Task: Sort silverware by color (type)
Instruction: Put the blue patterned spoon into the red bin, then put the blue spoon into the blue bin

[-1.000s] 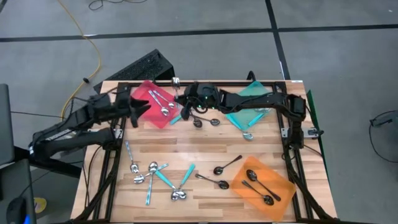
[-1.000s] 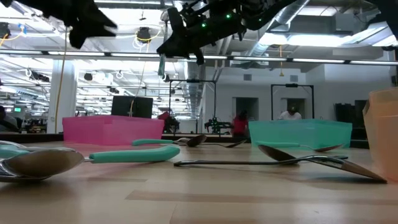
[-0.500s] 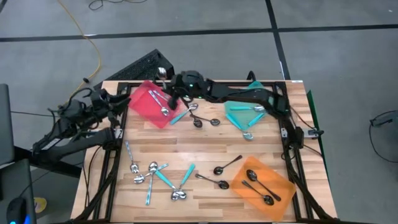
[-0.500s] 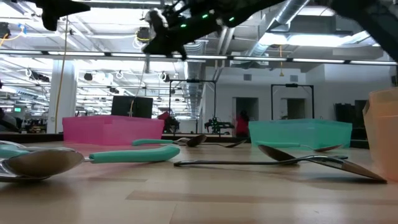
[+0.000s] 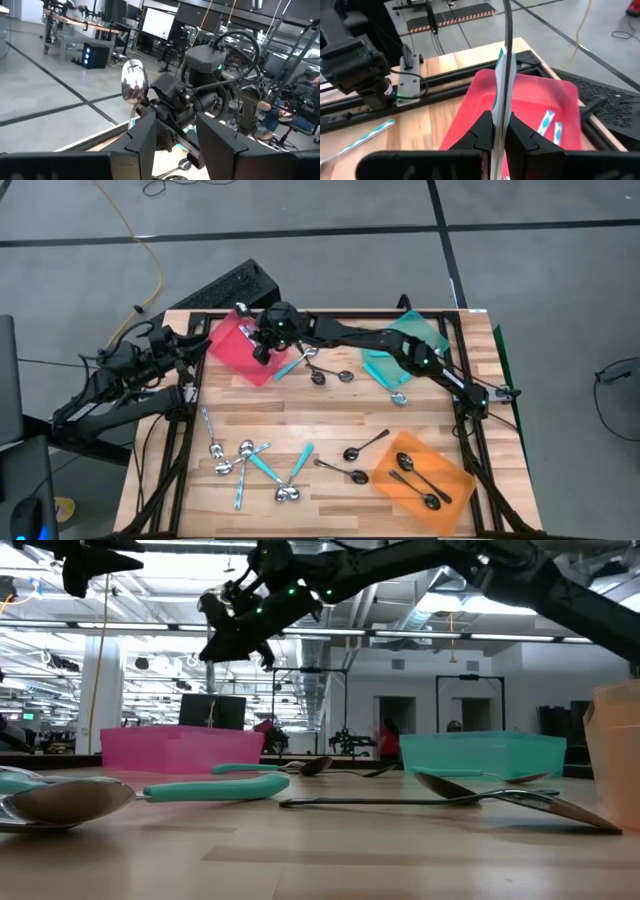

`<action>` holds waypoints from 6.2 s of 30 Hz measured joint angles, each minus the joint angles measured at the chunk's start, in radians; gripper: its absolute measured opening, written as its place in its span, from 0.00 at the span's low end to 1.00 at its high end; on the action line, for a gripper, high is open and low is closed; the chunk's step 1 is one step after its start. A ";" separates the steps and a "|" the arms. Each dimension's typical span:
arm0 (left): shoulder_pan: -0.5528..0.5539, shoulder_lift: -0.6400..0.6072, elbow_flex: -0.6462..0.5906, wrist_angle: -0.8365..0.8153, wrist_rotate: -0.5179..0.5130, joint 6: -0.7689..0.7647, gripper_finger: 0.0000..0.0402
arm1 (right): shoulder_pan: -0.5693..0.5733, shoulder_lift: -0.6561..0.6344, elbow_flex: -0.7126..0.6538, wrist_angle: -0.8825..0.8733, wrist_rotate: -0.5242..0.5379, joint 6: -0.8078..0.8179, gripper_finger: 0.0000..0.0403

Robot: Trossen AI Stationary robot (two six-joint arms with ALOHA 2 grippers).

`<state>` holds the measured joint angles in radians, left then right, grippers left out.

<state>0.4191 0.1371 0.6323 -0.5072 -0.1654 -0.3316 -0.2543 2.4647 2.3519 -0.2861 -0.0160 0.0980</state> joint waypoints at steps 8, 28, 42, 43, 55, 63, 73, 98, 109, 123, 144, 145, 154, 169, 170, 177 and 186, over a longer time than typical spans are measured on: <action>0.000 0.000 0.000 -0.034 -0.003 0.003 0.30 | -0.001 0.030 -0.015 -0.007 -0.008 0.029 0.12; 0.000 0.000 0.000 -0.060 -0.034 -0.003 0.31 | -0.022 0.146 -0.018 0.007 -0.008 0.037 0.12; 0.000 0.000 0.000 -0.064 -0.077 -0.002 0.31 | -0.042 0.146 -0.018 0.020 -0.009 0.052 0.12; 0.000 0.000 0.000 -0.064 -0.077 -0.002 0.31 | -0.042 0.146 -0.018 0.020 -0.008 0.052 0.12; 0.000 0.000 0.000 -0.088 -0.083 -0.003 0.31 | -0.042 0.159 -0.017 0.024 0.014 0.052 0.16; 0.000 0.000 0.000 -0.088 -0.085 0.005 0.31 | -0.044 0.162 -0.017 0.036 0.048 0.028 0.15; 0.000 0.000 0.000 -0.087 -0.111 0.013 0.31 | -0.049 0.162 -0.017 0.034 0.049 0.010 0.15; 0.000 0.000 0.000 -0.130 -0.142 0.007 0.31 | -0.026 0.158 -0.001 -0.058 0.099 0.025 0.15; 0.000 0.000 0.000 -0.132 -0.142 -0.007 0.31 | 0.000 0.215 0.005 -0.070 0.155 0.007 0.14; 0.000 0.000 0.000 -0.132 -0.145 -0.011 0.31 | -0.024 0.218 0.003 -0.057 0.146 0.059 0.15; 0.000 0.000 0.000 -0.150 -0.154 -0.010 0.31 | -0.026 0.220 0.002 -0.013 0.105 0.059 0.17; 0.000 0.000 0.000 -0.154 -0.155 -0.010 0.31 | -0.030 0.220 0.002 -0.012 0.096 0.060 0.17; 0.000 0.000 0.000 -0.155 -0.156 -0.011 0.31 | -0.030 0.221 0.001 0.014 0.062 0.070 0.27; 0.000 0.000 0.000 -0.154 -0.156 -0.011 0.31 | -0.031 0.138 0.001 0.031 0.012 0.070 0.41; 0.000 0.000 0.000 -0.154 -0.156 -0.009 0.31 | -0.033 0.119 0.003 0.037 0.010 0.071 0.40; 0.000 0.000 0.000 -0.154 -0.156 -0.006 0.31 | -0.057 -0.030 0.002 -0.028 -0.012 0.016 0.40; 0.000 0.013 0.000 -0.152 -0.114 -0.032 0.31 | -0.111 -0.402 0.006 -0.350 0.013 -0.252 0.40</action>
<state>0.4194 0.1503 0.6327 -0.6594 -0.2791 -0.3639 -0.3654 2.0632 2.3582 -0.6365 -0.0030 -0.1542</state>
